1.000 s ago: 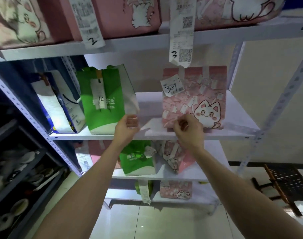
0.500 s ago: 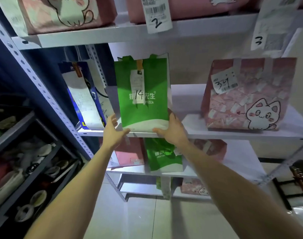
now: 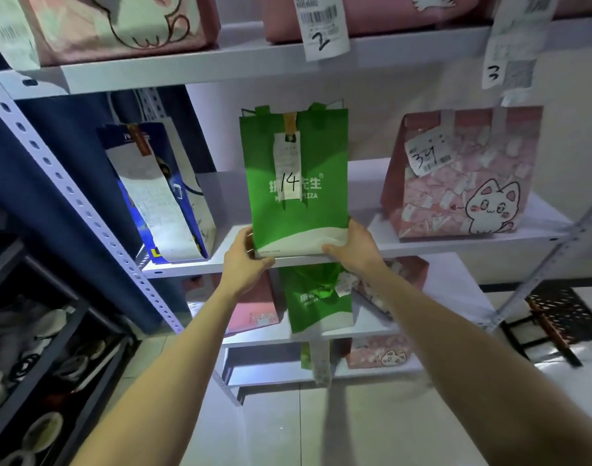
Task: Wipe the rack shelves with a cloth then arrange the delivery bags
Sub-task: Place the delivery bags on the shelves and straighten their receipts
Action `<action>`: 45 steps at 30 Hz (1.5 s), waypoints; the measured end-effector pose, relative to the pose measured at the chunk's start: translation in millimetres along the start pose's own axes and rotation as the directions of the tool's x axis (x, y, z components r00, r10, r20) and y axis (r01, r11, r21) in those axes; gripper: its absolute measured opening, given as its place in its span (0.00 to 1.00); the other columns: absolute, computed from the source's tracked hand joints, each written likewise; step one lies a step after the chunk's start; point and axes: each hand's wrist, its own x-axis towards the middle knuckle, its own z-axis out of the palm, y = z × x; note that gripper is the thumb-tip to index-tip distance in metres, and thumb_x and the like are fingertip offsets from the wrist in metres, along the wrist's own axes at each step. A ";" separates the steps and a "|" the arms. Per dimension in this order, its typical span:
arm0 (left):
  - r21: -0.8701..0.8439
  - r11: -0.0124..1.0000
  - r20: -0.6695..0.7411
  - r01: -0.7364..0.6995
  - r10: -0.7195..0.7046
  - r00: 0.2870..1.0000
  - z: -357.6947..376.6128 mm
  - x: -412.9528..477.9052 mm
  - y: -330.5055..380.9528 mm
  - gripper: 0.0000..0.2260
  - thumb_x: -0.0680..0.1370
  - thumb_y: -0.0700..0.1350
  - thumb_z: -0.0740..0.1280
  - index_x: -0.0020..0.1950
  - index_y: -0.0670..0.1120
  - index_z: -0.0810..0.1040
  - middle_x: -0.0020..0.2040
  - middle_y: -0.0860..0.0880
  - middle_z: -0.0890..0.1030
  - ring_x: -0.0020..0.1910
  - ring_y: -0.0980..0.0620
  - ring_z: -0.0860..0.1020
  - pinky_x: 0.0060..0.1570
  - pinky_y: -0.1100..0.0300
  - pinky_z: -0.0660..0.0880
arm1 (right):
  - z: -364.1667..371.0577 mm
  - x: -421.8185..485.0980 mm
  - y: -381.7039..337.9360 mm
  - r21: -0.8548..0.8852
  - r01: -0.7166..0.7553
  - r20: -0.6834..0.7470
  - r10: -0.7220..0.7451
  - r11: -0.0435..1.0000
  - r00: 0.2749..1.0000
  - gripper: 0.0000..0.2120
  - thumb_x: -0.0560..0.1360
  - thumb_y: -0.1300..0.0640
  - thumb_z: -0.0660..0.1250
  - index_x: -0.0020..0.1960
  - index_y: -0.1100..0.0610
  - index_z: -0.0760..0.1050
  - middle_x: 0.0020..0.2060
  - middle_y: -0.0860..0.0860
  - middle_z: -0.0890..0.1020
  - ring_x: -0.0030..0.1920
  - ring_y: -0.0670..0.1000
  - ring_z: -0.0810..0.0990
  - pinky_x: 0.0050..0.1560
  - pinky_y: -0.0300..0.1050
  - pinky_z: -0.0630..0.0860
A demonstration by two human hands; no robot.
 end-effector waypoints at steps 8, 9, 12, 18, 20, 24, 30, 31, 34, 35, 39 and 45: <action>0.098 0.983 -0.320 -0.156 0.179 0.930 20.4 -17.1 22.2 0.09 0.74 0.49 0.75 0.49 0.54 0.76 0.38 0.53 0.80 0.38 0.55 0.79 0.45 0.49 0.81 | -36.0 -23.4 33.6 0.133 0.047 -0.140 -0.028 0.990 0.990 0.29 0.76 0.47 0.76 0.73 0.54 0.74 0.63 0.50 0.81 0.62 0.52 0.81 0.67 0.55 0.79; 0.125 0.975 -0.298 -0.181 0.211 0.931 30.6 -17.0 29.9 0.09 0.75 0.49 0.75 0.49 0.54 0.76 0.38 0.54 0.80 0.38 0.56 0.79 0.45 0.50 0.81 | -46.9 -25.6 44.4 0.159 0.043 -0.172 -0.015 0.986 0.985 0.26 0.76 0.48 0.76 0.71 0.53 0.75 0.60 0.48 0.83 0.59 0.50 0.82 0.65 0.53 0.80; 0.172 0.953 -0.201 -0.250 0.283 0.938 72.0 -16.3 53.2 0.08 0.76 0.50 0.75 0.48 0.54 0.76 0.37 0.55 0.81 0.37 0.57 0.79 0.42 0.52 0.81 | -86.1 -29.6 78.2 0.174 0.038 -0.274 0.012 0.984 0.962 0.13 0.77 0.45 0.74 0.59 0.47 0.80 0.47 0.39 0.85 0.48 0.42 0.84 0.51 0.42 0.83; 0.169 0.954 0.042 -0.248 0.244 0.969 178.6 -2.9 104.5 0.23 0.76 0.55 0.79 0.66 0.51 0.76 0.54 0.54 0.83 0.50 0.54 0.82 0.52 0.49 0.84 | -174.4 -20.1 152.8 0.145 -0.024 -0.612 0.109 0.989 0.783 0.22 0.70 0.35 0.74 0.53 0.48 0.71 0.48 0.43 0.76 0.48 0.48 0.78 0.45 0.44 0.76; 0.162 0.964 0.001 -0.209 0.212 0.977 207.0 2.0 116.3 0.30 0.76 0.56 0.79 0.73 0.49 0.72 0.61 0.51 0.81 0.55 0.52 0.82 0.56 0.48 0.84 | -200.4 -9.1 180.2 0.110 -0.072 -0.637 0.127 0.991 0.761 0.34 0.67 0.32 0.77 0.60 0.51 0.69 0.56 0.46 0.72 0.56 0.52 0.76 0.53 0.52 0.80; 0.174 0.975 -0.071 -0.138 0.152 0.986 242.8 8.5 130.0 0.33 0.77 0.56 0.78 0.77 0.50 0.68 0.70 0.50 0.78 0.65 0.50 0.79 0.65 0.49 0.80 | -229.8 21.2 210.6 0.165 -0.103 -0.398 0.162 0.981 0.903 0.51 0.62 0.30 0.80 0.75 0.52 0.65 0.69 0.49 0.71 0.68 0.51 0.75 0.65 0.51 0.77; 0.173 0.985 0.001 -0.025 0.025 1.000 271.2 8.2 137.9 0.24 0.78 0.48 0.77 0.70 0.56 0.71 0.57 0.61 0.79 0.60 0.53 0.79 0.61 0.51 0.79 | -229.8 43.7 226.7 0.306 -0.073 -0.175 0.131 0.949 0.976 0.38 0.61 0.32 0.82 0.63 0.45 0.71 0.50 0.35 0.81 0.49 0.41 0.81 0.48 0.42 0.79; 0.172 0.985 0.007 -0.016 0.015 1.000 276.0 7.3 139.4 0.24 0.77 0.48 0.77 0.69 0.57 0.71 0.58 0.60 0.80 0.61 0.52 0.79 0.59 0.52 0.77 | -232.2 43.6 230.5 0.316 -0.075 -0.181 0.137 0.946 0.974 0.37 0.61 0.32 0.82 0.62 0.45 0.71 0.50 0.36 0.81 0.48 0.39 0.80 0.45 0.40 0.78; 0.156 0.988 0.055 -0.013 0.005 0.998 291.1 4.6 142.1 0.30 0.75 0.47 0.78 0.73 0.55 0.69 0.66 0.54 0.82 0.64 0.49 0.80 0.65 0.50 0.77 | -244.2 39.7 244.2 0.316 -0.085 -0.207 0.157 0.945 0.966 0.37 0.61 0.33 0.81 0.61 0.46 0.69 0.47 0.35 0.80 0.45 0.34 0.77 0.38 0.34 0.72; 0.161 0.987 0.064 -0.012 0.002 0.998 295.9 4.2 142.5 0.31 0.75 0.47 0.78 0.74 0.54 0.69 0.68 0.53 0.82 0.65 0.48 0.81 0.66 0.49 0.77 | -248.1 38.2 248.5 0.311 -0.089 -0.207 0.159 0.946 0.965 0.37 0.61 0.33 0.81 0.61 0.46 0.69 0.47 0.35 0.80 0.45 0.34 0.76 0.37 0.34 0.71; 0.166 0.986 0.036 0.005 -0.011 0.999 305.2 4.8 141.5 0.32 0.74 0.47 0.79 0.74 0.55 0.69 0.68 0.52 0.82 0.65 0.48 0.81 0.66 0.47 0.78 | -254.7 35.0 255.3 0.296 -0.098 -0.182 0.157 0.950 0.971 0.38 0.61 0.32 0.81 0.62 0.47 0.69 0.48 0.36 0.80 0.46 0.34 0.77 0.36 0.33 0.71; 0.105 0.994 0.026 0.012 -0.015 1.000 296.5 1.8 135.2 0.30 0.75 0.45 0.78 0.74 0.57 0.70 0.64 0.57 0.82 0.64 0.50 0.82 0.63 0.51 0.79 | -254.2 27.0 249.1 0.369 -0.047 -0.229 0.140 0.928 0.963 0.46 0.58 0.33 0.83 0.68 0.47 0.67 0.58 0.39 0.81 0.55 0.39 0.82 0.55 0.47 0.83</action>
